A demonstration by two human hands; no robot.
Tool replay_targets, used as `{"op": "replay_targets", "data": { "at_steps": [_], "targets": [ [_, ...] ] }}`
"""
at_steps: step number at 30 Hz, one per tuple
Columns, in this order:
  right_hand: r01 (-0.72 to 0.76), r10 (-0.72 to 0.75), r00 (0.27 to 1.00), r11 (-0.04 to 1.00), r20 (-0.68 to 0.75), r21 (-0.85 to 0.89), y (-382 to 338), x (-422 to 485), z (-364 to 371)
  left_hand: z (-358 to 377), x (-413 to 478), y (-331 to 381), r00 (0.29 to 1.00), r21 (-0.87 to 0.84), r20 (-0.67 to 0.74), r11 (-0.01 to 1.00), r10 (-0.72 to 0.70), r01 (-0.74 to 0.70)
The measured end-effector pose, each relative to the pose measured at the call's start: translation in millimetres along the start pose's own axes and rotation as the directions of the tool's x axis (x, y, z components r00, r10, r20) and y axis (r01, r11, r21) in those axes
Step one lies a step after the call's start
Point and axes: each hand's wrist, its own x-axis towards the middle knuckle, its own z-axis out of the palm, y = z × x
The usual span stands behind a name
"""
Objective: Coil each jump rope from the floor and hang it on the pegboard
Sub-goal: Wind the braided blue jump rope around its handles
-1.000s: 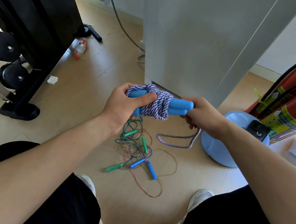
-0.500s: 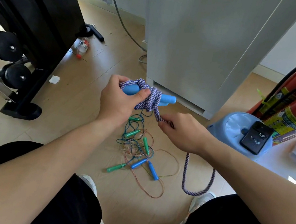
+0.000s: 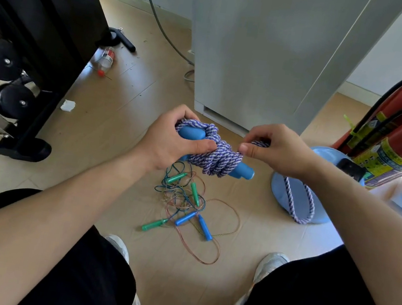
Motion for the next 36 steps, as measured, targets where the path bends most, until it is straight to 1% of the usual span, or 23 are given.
{"op": "replay_targets", "data": {
  "at_steps": [2, 5, 7, 9, 11, 13, 16, 20, 22, 24, 27, 32, 36],
  "targets": [
    [-0.022, 0.020, 1.000, 0.996, 0.023, 0.084, 1.4, -0.2, 1.2, 0.8, -2.3, 3.7, 1.000, -0.094, 0.002, 0.995, -0.031, 0.031],
    [-0.054, 0.059, 0.998, 0.980, -0.024, 0.193, 2.3, -0.9, 1.4, 3.7, -4.6, 6.3, 0.996, -0.224, -0.037, 0.972, -0.087, 0.076],
    [-0.071, 0.077, 0.997, 0.980, -0.023, 0.187, 0.7, -0.8, 4.9, 4.7, -6.5, 4.1, 0.993, -0.257, -0.047, 0.962, -0.113, 0.097],
    [-0.090, 0.089, 0.996, 0.987, 0.012, 0.136, -2.2, -0.8, 8.9, 4.3, -8.7, 1.3, 0.991, -0.242, -0.047, 0.964, -0.129, 0.114],
    [-0.110, 0.110, 0.994, 0.987, 0.007, 0.113, -4.9, -0.3, 8.4, 3.3, -8.9, -0.3, 0.989, -0.213, -0.077, 0.971, -0.128, 0.109],
    [-0.140, 0.150, 0.988, 0.969, -0.033, 0.203, -7.1, -0.2, 5.5, 3.3, -7.8, -1.3, 0.981, -0.227, -0.139, 0.969, -0.135, 0.101],
    [-0.176, 0.210, 0.977, 0.893, -0.039, 0.413, -8.8, -0.8, 5.4, 7.3, -6.4, -2.1, 0.960, -0.298, -0.212, 0.947, -0.184, 0.116],
    [-0.185, 0.250, 0.968, 0.799, -0.035, 0.573, -9.4, -1.8, 7.9, 10.0, -3.6, -6.1, 0.936, -0.349, -0.269, 0.929, -0.227, 0.125],
    [-0.175, 0.264, 0.963, 0.764, -0.053, 0.621, -9.8, -2.4, 9.0, 9.2, -1.3, -8.3, 0.924, -0.352, -0.300, 0.928, -0.238, 0.125],
    [-0.166, 0.274, 0.958, 0.763, -0.080, 0.625, -10.3, -3.0, 11.3, 9.7, -0.1, -8.8, 0.910, -0.354, -0.330, 0.927, -0.251, 0.127],
    [-0.145, 0.271, 0.954, 0.793, -0.129, 0.592, -12.0, -3.2, 14.8, 11.2, 0.3, -7.8, 0.880, -0.372, -0.381, 0.918, -0.283, 0.134],
    [-0.115, 0.282, 0.931, 0.829, -0.232, 0.548, -17.7, -2.9, 23.6, 15.4, -0.5, -6.5, 0.835, -0.304, -0.466, 0.939, -0.292, 0.158],
    [-0.134, 0.316, 0.904, 0.849, -0.288, 0.510, -24.6, -3.3, 31.1, 18.7, 0.7, -2.3, 0.811, -0.281, -0.510, 0.946, -0.287, 0.158]
  ]
}}
